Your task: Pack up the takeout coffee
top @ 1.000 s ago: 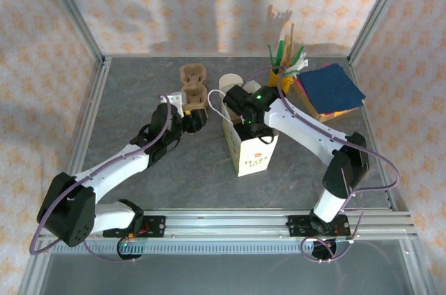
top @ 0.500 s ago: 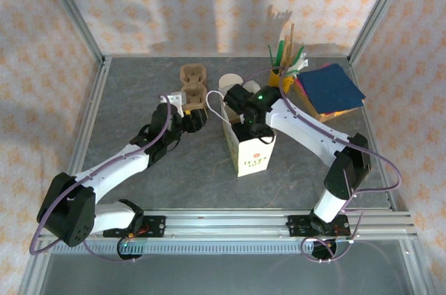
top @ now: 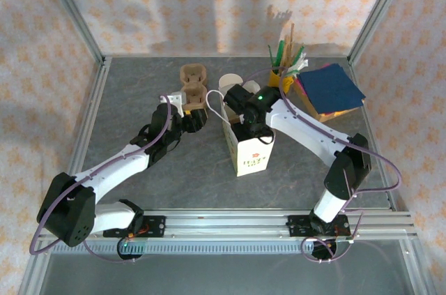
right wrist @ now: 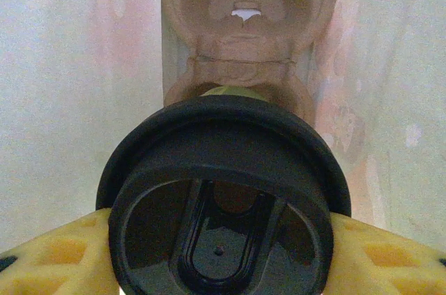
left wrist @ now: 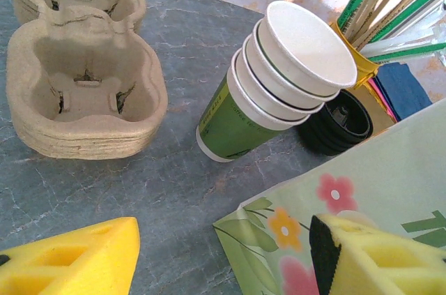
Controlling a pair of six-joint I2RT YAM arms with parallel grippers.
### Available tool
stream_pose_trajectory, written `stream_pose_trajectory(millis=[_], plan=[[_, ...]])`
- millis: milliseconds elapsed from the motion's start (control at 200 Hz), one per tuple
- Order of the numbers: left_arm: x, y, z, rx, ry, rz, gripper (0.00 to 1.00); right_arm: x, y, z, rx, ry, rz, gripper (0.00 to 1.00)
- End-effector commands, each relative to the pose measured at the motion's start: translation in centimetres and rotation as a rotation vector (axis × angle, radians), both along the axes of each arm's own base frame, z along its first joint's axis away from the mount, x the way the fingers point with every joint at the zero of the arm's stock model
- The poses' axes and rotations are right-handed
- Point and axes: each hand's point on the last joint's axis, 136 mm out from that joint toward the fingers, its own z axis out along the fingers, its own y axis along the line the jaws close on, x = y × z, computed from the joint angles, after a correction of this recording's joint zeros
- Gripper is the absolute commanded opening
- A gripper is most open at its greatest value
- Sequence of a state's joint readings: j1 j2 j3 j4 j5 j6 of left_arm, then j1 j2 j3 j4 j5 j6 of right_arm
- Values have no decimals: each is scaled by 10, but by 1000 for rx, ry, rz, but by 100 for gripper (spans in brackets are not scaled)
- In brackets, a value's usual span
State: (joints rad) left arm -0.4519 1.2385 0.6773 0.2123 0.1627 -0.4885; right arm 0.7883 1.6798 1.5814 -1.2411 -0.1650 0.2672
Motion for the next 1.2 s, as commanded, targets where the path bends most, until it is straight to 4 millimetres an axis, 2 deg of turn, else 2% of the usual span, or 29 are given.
stream_pose_trajectory(millis=[0, 360, 1191], plan=[[-1, 3, 8, 4, -32, 16, 67, 1, -4, 5, 8, -19, 0, 29], [0, 2, 8, 8, -32, 14, 67, 2, -3, -4, -8, -3, 1, 29], [4, -1, 8, 10, -32, 7, 68, 5, 0, 4, -15, -15, 2, 28]])
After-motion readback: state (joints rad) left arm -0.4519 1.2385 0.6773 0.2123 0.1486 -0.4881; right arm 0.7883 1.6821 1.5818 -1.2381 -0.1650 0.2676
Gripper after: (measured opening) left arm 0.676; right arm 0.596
